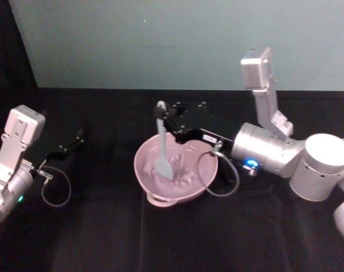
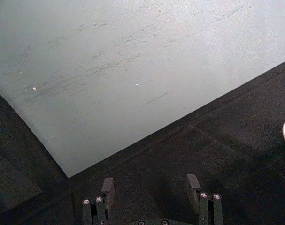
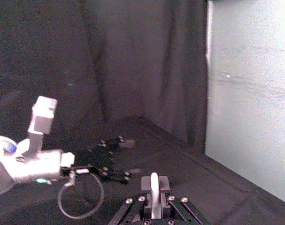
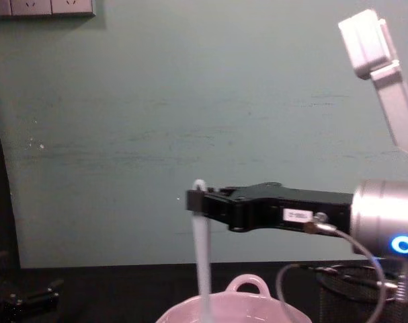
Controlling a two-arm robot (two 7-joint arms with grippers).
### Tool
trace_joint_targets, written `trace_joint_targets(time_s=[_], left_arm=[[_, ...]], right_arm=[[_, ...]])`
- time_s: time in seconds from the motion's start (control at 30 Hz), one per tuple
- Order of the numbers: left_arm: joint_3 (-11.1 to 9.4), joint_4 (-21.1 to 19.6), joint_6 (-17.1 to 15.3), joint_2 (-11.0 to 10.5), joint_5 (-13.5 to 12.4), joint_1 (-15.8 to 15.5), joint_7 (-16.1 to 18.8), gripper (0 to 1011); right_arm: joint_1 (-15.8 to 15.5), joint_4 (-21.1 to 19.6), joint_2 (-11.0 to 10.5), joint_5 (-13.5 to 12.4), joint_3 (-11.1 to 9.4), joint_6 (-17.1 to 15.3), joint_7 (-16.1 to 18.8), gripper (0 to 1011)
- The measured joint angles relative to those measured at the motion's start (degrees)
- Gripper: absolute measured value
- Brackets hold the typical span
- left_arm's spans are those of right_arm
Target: Use the one hand to pick up the spoon and stir the clear water in the bowl.
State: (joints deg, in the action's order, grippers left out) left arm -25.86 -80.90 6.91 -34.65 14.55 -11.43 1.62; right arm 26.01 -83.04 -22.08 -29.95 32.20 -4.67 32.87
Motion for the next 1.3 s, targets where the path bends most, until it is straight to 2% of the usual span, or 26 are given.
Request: trace_joint_targets(time_s=[0.2, 0.37, 0.53, 0.7, 0.9, 1.17, 1.3], left_arm=[[0.0, 0.0, 0.0, 0.0, 0.0, 0.0, 0.0, 1011], [0.0, 0.0, 0.0, 0.0, 0.0, 0.0, 0.0, 1011], [0.0, 0.0, 0.0, 0.0, 0.0, 0.0, 0.0, 1011], [0.0, 0.0, 0.0, 0.0, 0.0, 0.0, 0.0, 1011], [0.0, 0.0, 0.0, 0.0, 0.0, 0.0, 0.0, 1011], [0.0, 0.0, 0.0, 0.0, 0.0, 0.0, 0.0, 1011], [0.0, 0.0, 0.0, 0.0, 0.0, 0.0, 0.0, 1011]], right_arm=[[1.1, 1.5, 2.0, -0.2, 1.3, 1.0, 0.8, 110], [3.0, 4.7, 3.8, -0.3, 1.8, 2.3, 1.3, 110], [4.4, 8.5, 5.1, -1.1, 1.2, 3.6, 1.7, 110], [5.0, 10.8, 5.4, -1.7, 0.0, 4.3, 1.5, 110], [4.6, 11.0, 4.3, -2.0, -1.8, 4.4, 0.1, 110], [1.3, 6.5, 0.3, -2.0, -4.8, 3.3, -2.6, 110], [0.1, 4.5, -1.0, -1.7, -5.5, 2.6, -3.2, 110]])
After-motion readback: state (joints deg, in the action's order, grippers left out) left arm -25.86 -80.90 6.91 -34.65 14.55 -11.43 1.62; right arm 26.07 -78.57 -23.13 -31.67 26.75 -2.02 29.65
